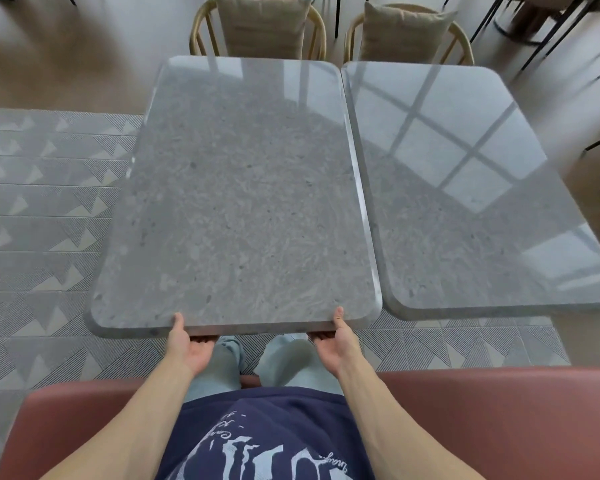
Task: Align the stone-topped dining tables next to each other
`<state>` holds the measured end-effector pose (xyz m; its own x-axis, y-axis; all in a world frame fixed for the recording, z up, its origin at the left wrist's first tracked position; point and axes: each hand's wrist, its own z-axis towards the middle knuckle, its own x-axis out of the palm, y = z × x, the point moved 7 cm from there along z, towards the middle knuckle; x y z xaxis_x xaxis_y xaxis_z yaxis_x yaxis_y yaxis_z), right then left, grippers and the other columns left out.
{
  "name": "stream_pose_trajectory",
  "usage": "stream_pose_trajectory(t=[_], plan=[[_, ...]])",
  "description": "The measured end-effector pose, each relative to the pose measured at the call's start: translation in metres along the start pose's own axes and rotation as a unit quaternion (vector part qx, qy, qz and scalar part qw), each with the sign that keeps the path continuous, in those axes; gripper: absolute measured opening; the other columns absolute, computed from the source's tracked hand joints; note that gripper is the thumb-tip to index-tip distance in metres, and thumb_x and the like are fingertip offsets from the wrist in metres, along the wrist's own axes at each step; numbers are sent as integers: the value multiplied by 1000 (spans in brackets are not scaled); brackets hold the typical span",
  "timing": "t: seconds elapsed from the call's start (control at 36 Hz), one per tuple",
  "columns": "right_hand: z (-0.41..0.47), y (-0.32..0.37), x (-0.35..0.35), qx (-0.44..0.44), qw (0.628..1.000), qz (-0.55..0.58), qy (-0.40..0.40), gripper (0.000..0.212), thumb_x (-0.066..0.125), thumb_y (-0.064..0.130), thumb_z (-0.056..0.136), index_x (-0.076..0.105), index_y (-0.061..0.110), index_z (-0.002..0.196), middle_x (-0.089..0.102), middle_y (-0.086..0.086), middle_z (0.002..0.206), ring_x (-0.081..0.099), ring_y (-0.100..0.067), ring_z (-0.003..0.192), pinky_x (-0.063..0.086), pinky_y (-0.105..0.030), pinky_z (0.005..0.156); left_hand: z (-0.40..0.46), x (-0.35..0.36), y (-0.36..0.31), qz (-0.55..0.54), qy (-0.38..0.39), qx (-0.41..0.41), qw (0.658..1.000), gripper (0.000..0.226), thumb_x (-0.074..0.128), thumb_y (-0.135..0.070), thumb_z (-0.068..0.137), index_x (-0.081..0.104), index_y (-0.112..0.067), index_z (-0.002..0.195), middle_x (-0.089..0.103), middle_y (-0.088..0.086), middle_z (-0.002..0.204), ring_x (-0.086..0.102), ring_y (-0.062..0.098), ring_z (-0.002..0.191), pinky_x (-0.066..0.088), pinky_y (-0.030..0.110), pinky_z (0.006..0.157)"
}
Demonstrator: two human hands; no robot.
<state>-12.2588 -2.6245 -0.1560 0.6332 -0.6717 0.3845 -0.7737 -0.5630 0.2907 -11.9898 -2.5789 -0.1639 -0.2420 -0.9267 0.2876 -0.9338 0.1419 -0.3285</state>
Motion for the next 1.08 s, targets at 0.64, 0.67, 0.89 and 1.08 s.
stream_pose_trajectory(t=[0.64,0.67,0.89,1.08], plan=[[3,6,0,11,990,-114,-87,46,52,35,101,44,3,134,59,-26,122,62,-41,101,53,-53,84,-19,1,-31,101,-184,6,978,43,47,-23,101,44,-9,141,52,13,141,54,33,124,49,49,97],[1,10,-1,14,981,-162,-104,42,53,35,101,45,4,129,61,-27,112,64,-42,92,55,-53,78,-22,-2,-43,117,-236,26,964,43,45,-17,99,42,-8,142,50,13,143,54,33,125,50,48,96],[-14,21,38,46,882,-463,-73,32,49,16,97,65,-11,89,73,-25,77,74,-35,68,60,-34,53,-37,-4,-124,283,-415,235,832,43,40,-7,96,40,5,137,36,24,148,40,34,136,32,37,109],[-9,-1,125,-41,885,-463,21,23,47,10,94,63,-2,82,69,-19,73,68,-28,63,58,-33,61,-11,50,-116,224,-179,240,927,17,48,-4,83,54,-10,68,56,10,66,56,13,44,43,20,37]])
